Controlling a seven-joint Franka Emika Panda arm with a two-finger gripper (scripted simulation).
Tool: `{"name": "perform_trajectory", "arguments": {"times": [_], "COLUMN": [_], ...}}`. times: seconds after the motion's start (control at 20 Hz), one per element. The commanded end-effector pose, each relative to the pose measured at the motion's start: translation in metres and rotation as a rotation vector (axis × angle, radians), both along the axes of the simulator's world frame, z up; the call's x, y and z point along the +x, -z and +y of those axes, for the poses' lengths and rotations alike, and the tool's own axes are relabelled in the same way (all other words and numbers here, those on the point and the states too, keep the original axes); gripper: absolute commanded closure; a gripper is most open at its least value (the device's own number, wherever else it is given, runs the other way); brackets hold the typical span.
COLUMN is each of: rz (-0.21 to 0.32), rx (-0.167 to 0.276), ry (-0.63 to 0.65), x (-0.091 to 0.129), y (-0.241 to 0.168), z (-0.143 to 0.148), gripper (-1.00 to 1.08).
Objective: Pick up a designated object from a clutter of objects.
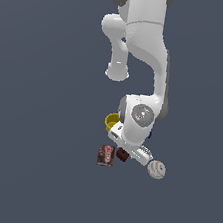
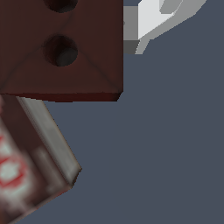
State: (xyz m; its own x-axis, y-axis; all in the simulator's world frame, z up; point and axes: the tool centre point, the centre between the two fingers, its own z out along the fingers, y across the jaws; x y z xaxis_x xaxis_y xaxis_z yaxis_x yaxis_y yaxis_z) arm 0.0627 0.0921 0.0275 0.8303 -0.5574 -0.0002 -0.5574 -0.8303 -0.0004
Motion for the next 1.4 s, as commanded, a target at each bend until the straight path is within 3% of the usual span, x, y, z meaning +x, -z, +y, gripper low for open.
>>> {"name": "perform_trajectory", "arguments": {"times": [0.0, 0.7, 1.35], "rz": [0.000, 0.000, 0.000], "rx": [-0.001, 0.000, 0.001], "ry": [0.001, 0.000, 0.001], "x": [0.000, -0.008, -0.030], "y": [0.001, -0.040, -0.161], "z": [-0.001, -0.023, -0.093], "gripper": [1.08, 1.08, 1.08]}}
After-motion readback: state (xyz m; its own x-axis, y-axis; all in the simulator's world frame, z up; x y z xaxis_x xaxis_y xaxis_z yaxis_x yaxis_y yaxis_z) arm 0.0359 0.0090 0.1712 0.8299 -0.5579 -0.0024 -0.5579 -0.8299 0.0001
